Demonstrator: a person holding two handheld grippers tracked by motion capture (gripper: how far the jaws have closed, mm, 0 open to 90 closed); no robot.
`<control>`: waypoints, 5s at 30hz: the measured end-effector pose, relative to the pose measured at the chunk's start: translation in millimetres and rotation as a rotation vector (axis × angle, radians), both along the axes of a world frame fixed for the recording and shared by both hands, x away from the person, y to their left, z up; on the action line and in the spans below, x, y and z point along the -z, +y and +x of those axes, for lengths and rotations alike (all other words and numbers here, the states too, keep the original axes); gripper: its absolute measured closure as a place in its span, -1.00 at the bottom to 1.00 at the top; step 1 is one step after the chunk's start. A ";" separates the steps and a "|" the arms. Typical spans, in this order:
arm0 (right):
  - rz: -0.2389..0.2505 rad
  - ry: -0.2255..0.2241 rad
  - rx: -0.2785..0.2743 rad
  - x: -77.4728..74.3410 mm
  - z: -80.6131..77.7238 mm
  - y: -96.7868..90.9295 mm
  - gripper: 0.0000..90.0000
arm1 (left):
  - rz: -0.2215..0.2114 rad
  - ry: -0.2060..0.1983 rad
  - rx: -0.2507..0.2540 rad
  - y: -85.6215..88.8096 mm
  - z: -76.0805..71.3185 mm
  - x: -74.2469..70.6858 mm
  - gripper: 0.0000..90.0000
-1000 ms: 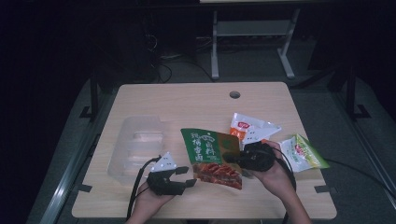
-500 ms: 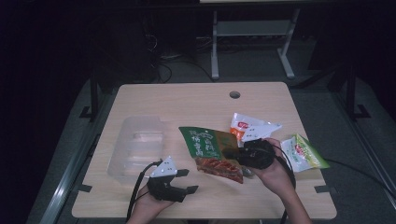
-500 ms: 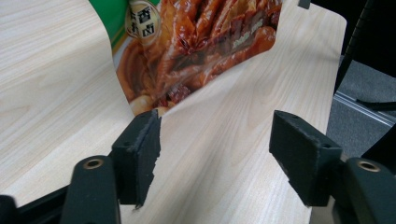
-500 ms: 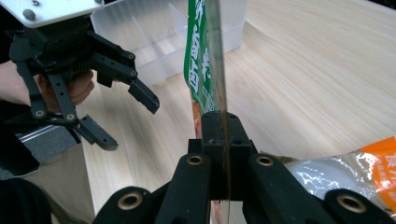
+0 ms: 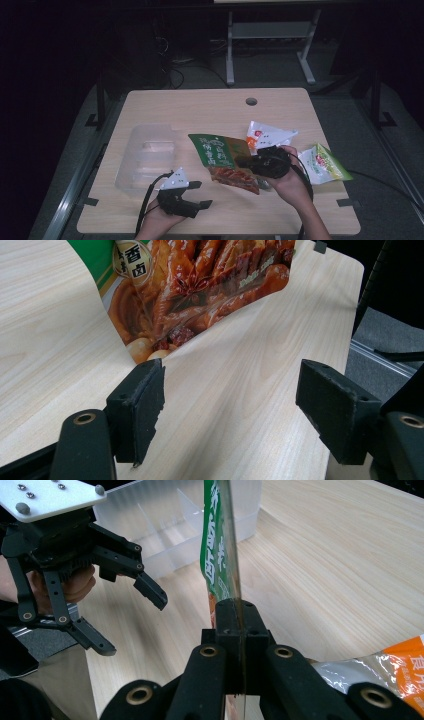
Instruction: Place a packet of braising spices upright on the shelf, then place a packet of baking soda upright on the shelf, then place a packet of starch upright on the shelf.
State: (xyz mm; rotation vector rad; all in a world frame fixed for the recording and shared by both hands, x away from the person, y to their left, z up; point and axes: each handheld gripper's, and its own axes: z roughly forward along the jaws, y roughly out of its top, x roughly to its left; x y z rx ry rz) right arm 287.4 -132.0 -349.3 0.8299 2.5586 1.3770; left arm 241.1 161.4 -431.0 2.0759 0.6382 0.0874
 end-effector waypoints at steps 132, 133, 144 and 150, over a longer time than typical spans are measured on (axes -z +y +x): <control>-0.049 0.077 -0.013 -9.9 150.5 239.9 0.75 | 0.072 -0.068 0.040 7.0 -19.1 0.6 -0.45; -0.059 0.087 -0.016 -8.8 150.1 239.1 0.76 | 0.074 -0.067 0.042 6.3 -19.0 0.7 -0.45; -0.166 0.096 -0.047 6.9 144.9 229.2 0.93 | 0.079 -0.062 0.041 3.3 -20.3 1.2 -0.45; -0.236 0.087 -0.051 21.5 141.2 231.4 0.96 | 0.083 -0.069 0.048 2.5 -20.0 1.2 -0.45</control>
